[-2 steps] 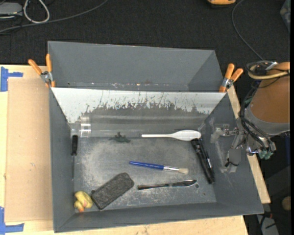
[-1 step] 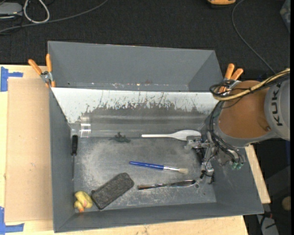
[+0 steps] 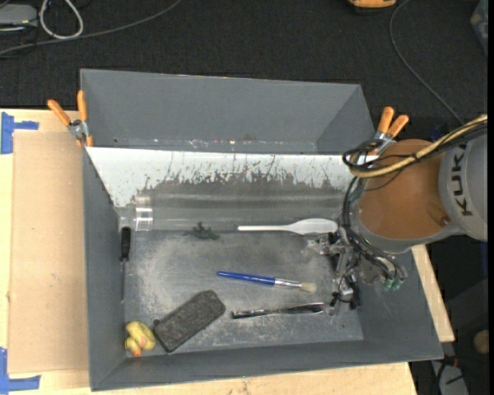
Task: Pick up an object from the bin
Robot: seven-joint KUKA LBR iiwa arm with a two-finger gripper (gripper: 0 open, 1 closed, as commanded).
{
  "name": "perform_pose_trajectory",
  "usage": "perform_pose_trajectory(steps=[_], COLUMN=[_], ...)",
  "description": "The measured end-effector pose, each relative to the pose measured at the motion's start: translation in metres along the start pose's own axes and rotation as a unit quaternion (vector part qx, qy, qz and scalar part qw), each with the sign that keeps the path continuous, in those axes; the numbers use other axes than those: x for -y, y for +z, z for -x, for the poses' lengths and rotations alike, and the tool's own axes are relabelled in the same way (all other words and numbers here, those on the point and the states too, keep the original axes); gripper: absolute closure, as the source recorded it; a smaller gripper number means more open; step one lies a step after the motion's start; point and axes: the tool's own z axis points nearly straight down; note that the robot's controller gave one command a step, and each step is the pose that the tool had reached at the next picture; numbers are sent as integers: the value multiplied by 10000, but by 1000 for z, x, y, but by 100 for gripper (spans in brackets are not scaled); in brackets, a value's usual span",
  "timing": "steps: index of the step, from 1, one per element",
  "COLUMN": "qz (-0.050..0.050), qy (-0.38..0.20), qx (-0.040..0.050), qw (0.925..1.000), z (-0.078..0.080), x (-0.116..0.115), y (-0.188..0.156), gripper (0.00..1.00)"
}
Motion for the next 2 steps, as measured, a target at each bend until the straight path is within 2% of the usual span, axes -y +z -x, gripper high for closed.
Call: perform_pose_trajectory(steps=[1, 2], qz=[34, 7], qy=[778, -1055], qx=[-37, -22], qw=[9970, 9944], z=[27, 18], x=[-75, -90], y=[23, 44], gripper=[0, 0])
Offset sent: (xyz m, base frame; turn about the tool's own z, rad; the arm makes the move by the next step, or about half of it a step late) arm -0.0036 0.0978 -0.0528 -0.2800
